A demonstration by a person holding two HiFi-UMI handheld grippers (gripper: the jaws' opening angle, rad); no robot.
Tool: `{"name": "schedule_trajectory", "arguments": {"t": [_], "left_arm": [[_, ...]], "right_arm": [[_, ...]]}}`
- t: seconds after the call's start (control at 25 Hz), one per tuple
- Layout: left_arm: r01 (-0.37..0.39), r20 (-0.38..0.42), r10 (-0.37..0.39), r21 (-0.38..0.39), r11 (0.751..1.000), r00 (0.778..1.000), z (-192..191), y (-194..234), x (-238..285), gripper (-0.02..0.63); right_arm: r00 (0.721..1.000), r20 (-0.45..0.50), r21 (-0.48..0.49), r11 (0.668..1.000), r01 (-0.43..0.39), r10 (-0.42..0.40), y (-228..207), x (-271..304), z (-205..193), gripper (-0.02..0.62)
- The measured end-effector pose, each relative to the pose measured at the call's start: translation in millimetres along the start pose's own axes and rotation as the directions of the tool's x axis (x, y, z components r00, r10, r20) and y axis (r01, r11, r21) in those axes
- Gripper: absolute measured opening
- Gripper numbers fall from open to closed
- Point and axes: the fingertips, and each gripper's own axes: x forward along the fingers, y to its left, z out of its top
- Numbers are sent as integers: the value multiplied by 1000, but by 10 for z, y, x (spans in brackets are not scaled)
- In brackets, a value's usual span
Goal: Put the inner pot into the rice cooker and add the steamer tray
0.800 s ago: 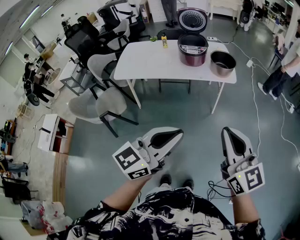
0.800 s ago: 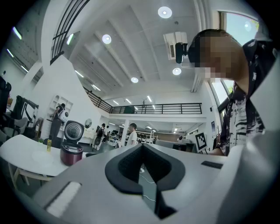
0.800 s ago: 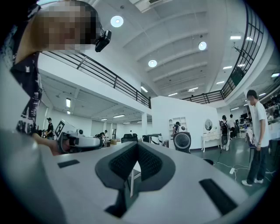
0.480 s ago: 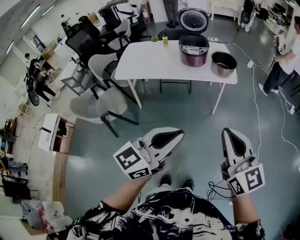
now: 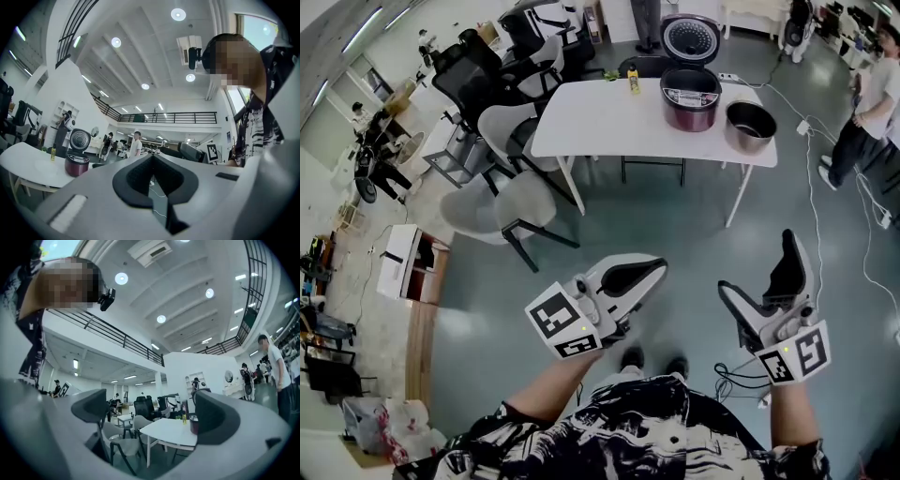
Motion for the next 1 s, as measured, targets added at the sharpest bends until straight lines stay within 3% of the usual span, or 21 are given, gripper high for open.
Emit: {"name": "schedule_trajectory", "arguments": {"t": [0.36, 0.76, 1.0], "left_arm": [[-7, -4, 7, -3, 1000, 1000, -41, 31, 140, 5], [-45, -17, 44, -7, 999, 999, -220, 40, 721, 5], [-59, -33, 58, -5, 998, 998, -284, 290, 883, 5]], "right_arm": [[998, -57, -29, 999, -23, 21, -89, -31, -112, 542], [993, -98, -16, 998, -62, 60, -658, -197, -192, 541], [990, -102, -20, 995, -100, 97, -905, 89, -294, 540]]}}
